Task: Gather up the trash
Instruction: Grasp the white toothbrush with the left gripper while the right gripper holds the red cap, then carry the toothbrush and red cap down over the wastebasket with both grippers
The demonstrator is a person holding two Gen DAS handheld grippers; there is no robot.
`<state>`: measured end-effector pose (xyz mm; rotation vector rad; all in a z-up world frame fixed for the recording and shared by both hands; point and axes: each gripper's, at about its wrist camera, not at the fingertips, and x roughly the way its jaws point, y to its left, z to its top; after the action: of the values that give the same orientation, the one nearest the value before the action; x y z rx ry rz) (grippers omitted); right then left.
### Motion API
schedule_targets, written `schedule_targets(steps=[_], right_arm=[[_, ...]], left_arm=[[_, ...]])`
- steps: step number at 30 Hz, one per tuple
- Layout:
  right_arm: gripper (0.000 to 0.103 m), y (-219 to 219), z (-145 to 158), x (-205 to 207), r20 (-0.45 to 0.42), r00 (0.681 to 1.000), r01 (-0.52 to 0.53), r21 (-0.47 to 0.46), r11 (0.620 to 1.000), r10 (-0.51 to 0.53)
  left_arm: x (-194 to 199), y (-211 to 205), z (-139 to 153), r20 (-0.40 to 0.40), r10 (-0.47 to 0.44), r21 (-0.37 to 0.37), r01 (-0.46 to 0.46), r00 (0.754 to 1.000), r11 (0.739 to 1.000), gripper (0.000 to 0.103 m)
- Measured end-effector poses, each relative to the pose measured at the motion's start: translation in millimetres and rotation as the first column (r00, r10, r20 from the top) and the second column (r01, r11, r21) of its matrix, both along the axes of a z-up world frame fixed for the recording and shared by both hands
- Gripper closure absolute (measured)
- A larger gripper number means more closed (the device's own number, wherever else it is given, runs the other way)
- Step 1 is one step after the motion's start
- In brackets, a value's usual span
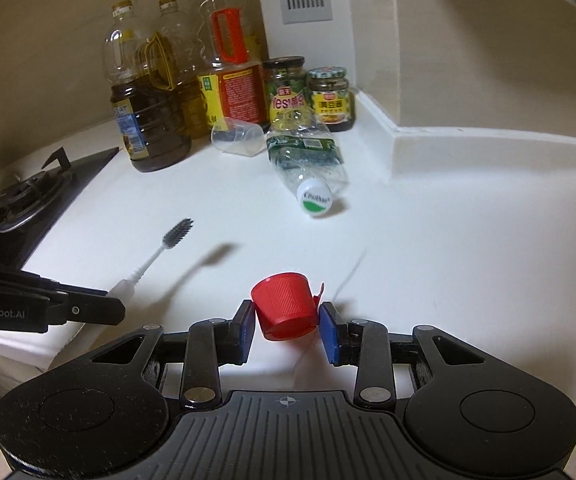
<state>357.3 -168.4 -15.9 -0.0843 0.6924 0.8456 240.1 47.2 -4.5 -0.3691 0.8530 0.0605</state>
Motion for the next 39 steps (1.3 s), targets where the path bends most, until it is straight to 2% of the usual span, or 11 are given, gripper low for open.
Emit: schedule_targets(steps=[7, 12, 16, 22, 27, 33, 39], right_arm=[[0.068, -24.0, 2.5, -75.5, 0.005, 0.993, 0.119, -0.031, 0.992, -0.119], [0.068, -28.7, -13.8, -126.6, -0.026, 0.988, 0.148, -0.099, 0.984, -0.151], [0.068, -24.4, -33.0, -152.3, -0.022, 0.991, 0.124, -0.165, 0.979, -0.130], [0.068, -15.4, -72.9, -158.2, -0.025, 0.998, 0.042, -0.249, 0.968, -0.050], [0.068, -14.9, -94.2, -154.3, -0.034, 0.999, -0.008, -0.276, 0.961, -0.001], [0.068, -12.7, -116.7, -147.2, -0.070, 0.997, -0.052, -0.298, 0.953, 0.032], [0.068, -11.2, -127.7, -140.1, -0.097, 0.995, -0.058, -0.307, 0.950, 0.029]], left_arm=[[-59.8, -13.5, -6.9, 0.000, -0.130, -0.031, 0.130, 0.992, 0.991, 0.085], [-95.9, -21.4, -26.0, -0.038, -0.185, -0.071, 0.182, 0.982, 0.981, 0.085], [-111.7, -30.5, -43.9, -0.084, -0.188, -0.086, 0.181, 0.979, 0.980, 0.085], [-109.0, -34.1, -84.7, -0.178, -0.108, -0.144, 0.082, 0.978, 0.986, 0.085], [-104.4, -36.0, -112.1, -0.245, -0.050, -0.166, 0.009, 0.968, 0.986, 0.085], [-99.5, -40.8, -129.3, -0.296, -0.005, -0.172, -0.049, 0.955, 0.984, 0.085], [-97.1, -46.3, -142.7, -0.331, 0.002, -0.174, -0.063, 0.944, 0.983, 0.085]])
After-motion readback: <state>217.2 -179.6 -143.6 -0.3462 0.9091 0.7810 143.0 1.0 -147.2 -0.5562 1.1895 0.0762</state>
